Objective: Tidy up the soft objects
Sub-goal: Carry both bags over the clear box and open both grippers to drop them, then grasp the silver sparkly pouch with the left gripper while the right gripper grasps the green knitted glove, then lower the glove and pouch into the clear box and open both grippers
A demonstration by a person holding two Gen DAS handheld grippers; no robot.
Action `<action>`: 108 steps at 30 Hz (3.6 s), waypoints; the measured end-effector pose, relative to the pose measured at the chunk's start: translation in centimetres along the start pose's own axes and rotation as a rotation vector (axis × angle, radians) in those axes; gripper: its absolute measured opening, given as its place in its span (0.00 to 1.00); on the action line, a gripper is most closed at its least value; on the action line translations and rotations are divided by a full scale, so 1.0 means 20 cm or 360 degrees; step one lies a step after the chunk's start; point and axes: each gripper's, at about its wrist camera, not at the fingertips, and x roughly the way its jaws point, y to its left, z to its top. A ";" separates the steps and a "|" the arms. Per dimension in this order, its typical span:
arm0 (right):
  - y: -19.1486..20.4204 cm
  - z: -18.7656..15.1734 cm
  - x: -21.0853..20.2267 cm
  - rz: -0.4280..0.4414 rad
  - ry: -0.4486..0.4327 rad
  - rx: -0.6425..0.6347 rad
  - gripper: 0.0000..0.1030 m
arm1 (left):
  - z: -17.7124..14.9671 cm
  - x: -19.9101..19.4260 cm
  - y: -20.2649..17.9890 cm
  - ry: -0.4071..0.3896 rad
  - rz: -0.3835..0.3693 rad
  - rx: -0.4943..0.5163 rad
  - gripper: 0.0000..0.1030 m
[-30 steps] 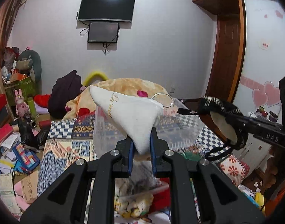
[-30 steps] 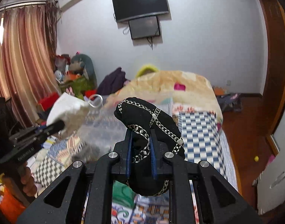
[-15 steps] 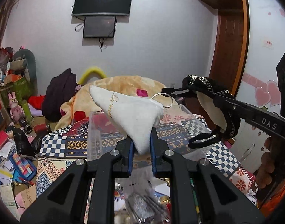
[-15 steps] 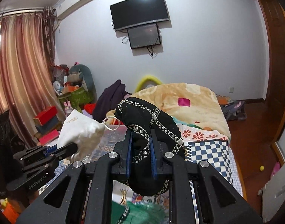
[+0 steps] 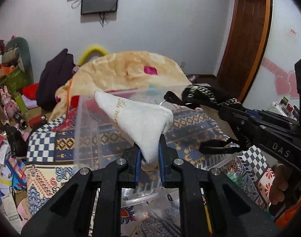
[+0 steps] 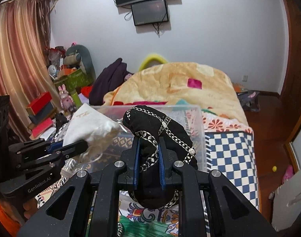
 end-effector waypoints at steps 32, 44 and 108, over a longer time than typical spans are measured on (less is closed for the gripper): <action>0.10 -0.06 -0.18 -0.0054 -0.0025 -0.0225 0.62 | -0.06 -0.35 -0.07 -0.0193 -0.0059 0.0059 0.49; 0.08 -0.17 -0.30 -0.0008 -0.0084 -0.0170 0.78 | -0.22 -0.46 -0.04 -0.0241 -0.0037 0.0019 0.69; 0.04 -0.20 -0.56 0.0041 -0.0265 -0.0120 0.09 | -0.30 -0.64 -0.03 -0.0424 -0.0017 -0.0013 0.32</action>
